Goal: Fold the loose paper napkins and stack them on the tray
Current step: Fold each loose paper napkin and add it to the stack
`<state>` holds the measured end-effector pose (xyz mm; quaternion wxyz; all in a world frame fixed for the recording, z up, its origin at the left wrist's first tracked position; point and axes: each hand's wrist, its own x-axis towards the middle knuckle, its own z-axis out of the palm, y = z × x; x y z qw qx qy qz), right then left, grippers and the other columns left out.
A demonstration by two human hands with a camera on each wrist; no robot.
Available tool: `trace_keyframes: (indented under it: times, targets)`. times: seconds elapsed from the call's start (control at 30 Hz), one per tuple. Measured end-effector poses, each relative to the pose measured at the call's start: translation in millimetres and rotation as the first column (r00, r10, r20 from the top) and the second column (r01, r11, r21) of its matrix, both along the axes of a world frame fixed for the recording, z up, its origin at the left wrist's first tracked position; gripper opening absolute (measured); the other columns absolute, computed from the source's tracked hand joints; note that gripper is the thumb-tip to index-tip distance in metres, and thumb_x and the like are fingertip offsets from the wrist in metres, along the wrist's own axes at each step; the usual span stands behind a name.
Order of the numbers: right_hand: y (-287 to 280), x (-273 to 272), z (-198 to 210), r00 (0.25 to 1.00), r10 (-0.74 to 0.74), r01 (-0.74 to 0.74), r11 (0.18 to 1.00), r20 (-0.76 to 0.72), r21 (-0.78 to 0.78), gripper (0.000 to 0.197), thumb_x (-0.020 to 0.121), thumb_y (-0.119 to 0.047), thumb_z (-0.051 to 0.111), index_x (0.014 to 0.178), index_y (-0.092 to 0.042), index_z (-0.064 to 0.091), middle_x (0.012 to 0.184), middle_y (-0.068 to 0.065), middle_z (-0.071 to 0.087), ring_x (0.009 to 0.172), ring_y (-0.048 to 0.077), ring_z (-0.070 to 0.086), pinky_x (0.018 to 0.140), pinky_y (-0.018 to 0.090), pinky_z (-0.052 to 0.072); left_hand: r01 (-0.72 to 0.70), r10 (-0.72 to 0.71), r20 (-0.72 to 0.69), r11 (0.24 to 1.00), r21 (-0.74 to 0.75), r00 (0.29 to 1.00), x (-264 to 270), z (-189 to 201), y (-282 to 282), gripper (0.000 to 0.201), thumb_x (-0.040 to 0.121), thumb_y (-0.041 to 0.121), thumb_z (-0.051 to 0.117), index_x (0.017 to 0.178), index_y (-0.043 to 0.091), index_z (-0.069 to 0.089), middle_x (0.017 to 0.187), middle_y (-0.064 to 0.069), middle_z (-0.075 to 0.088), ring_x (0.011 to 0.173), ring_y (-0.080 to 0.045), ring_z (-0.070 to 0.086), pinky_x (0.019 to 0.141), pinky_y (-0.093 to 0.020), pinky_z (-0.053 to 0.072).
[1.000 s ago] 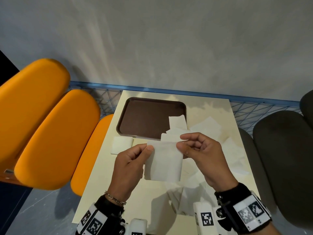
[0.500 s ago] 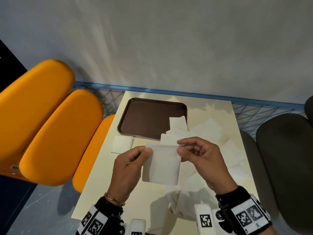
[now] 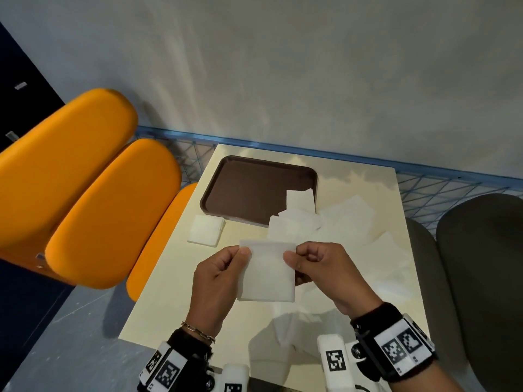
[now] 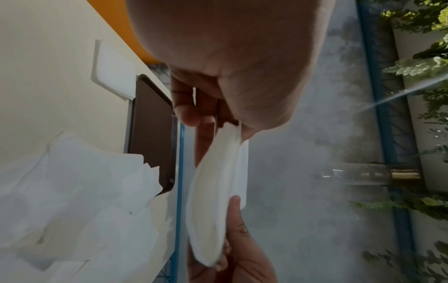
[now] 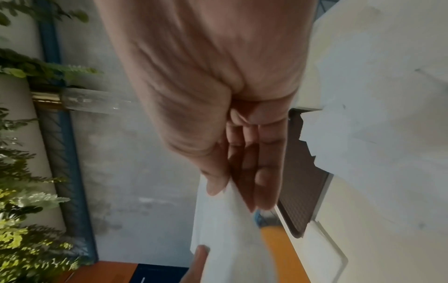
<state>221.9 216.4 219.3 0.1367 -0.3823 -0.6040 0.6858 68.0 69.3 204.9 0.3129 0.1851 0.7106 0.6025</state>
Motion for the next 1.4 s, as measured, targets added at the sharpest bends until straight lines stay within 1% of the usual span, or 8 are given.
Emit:
trace_keyframes:
  times: [0.27,0.5,0.6,0.77,0.9,1.03,1.2,1.4]
  targets:
    - [9,-36,-35,0.977,0.150,-0.128,0.981,0.153,-0.143,0.010,0.087,-0.005,0.085,0.084,-0.002,0.076,0.068,0.007,0.070,0.062,0.020,0.066,0.080,0.042,0.067,-0.080,0.084,0.031,0.992,-0.102,0.996,-31,-36,1,0.024,0.103,0.031,0.063,0.086,0.022,0.079,0.086,0.001,0.074,0.073,-0.013,0.059,0.052,-0.027,0.045]
    - [16,-102,-74,0.948,0.240,-0.183,0.948,0.209,-0.259,0.017,0.084,0.004,0.085,0.095,0.000,0.072,0.083,0.015,0.077,0.082,0.030,0.079,0.078,0.041,0.066,-0.097,0.092,-0.030,0.969,-0.227,0.995,-96,-80,7,0.034,0.103,0.032,0.060,0.083,0.005,0.068,0.080,-0.022,0.063,0.063,-0.020,0.052,0.048,-0.032,0.046]
    - [20,-137,-94,0.957,0.175,-0.109,0.956,0.232,-0.273,0.021,0.085,0.005,0.084,0.100,0.000,0.069,0.089,0.018,0.074,0.082,0.030,0.079,0.079,0.042,0.067,-0.082,0.091,0.023,0.961,-0.264,0.996,-126,-95,12,0.034,0.102,0.035,0.062,0.078,0.011,0.069,0.072,-0.014,0.063,0.062,-0.020,0.054,0.051,-0.033,0.047]
    - [29,-200,-132,0.958,0.153,-0.079,0.954,0.241,-0.290,0.007,0.089,0.002,0.081,0.093,-0.002,0.076,0.090,0.014,0.079,0.085,0.026,0.079,0.077,0.033,0.066,0.017,0.041,0.171,0.944,-0.329,0.984,-186,-120,23,0.010,0.097,0.023,0.074,0.096,0.013,0.077,0.095,-0.006,0.079,0.075,-0.020,0.079,0.057,-0.034,0.047]
    - [35,-244,-169,0.933,0.165,-0.072,0.956,0.319,-0.283,0.007,0.089,-0.007,0.083,0.091,-0.004,0.076,0.077,0.011,0.075,0.069,0.020,0.072,0.069,0.032,0.060,-0.010,0.045,0.071,0.899,-0.438,0.996,-237,-154,34,0.015,0.091,0.023,0.080,0.086,0.009,0.076,0.083,-0.012,0.076,0.069,-0.020,0.078,0.053,-0.033,0.050]
    - [37,-276,-199,0.908,0.170,-0.056,0.955,0.383,-0.290,0.015,0.082,-0.017,0.086,0.088,-0.009,0.074,0.067,0.008,0.071,0.063,0.023,0.063,0.065,0.037,0.054,-0.006,-0.009,-0.026,0.852,-0.524,1.000,-272,-185,45,0.020,0.088,0.031,0.082,0.073,0.022,0.075,0.062,0.003,0.073,0.054,-0.011,0.064,0.056,-0.026,0.050]
    - [31,-295,-218,0.893,0.111,0.032,0.951,0.436,-0.307,0.015,0.087,0.000,0.080,0.085,-0.009,0.068,0.066,0.009,0.063,0.053,0.019,0.054,0.048,0.026,0.043,-0.009,-0.030,-0.060,0.829,-0.559,0.998,-290,-214,50,0.022,0.086,0.031,0.085,0.070,0.019,0.075,0.062,0.004,0.071,0.058,-0.011,0.058,0.058,-0.024,0.046]
    - [29,-292,-228,0.857,0.107,0.005,0.976,0.504,-0.216,0.017,0.083,-0.017,0.087,0.092,-0.014,0.074,0.072,0.004,0.074,0.056,0.014,0.065,0.058,0.026,0.053,0.010,-0.076,-0.089,0.812,-0.584,0.993,-290,-227,51,0.026,0.087,0.033,0.083,0.072,0.014,0.072,0.073,-0.008,0.072,0.061,-0.012,0.054,0.058,-0.023,0.044]
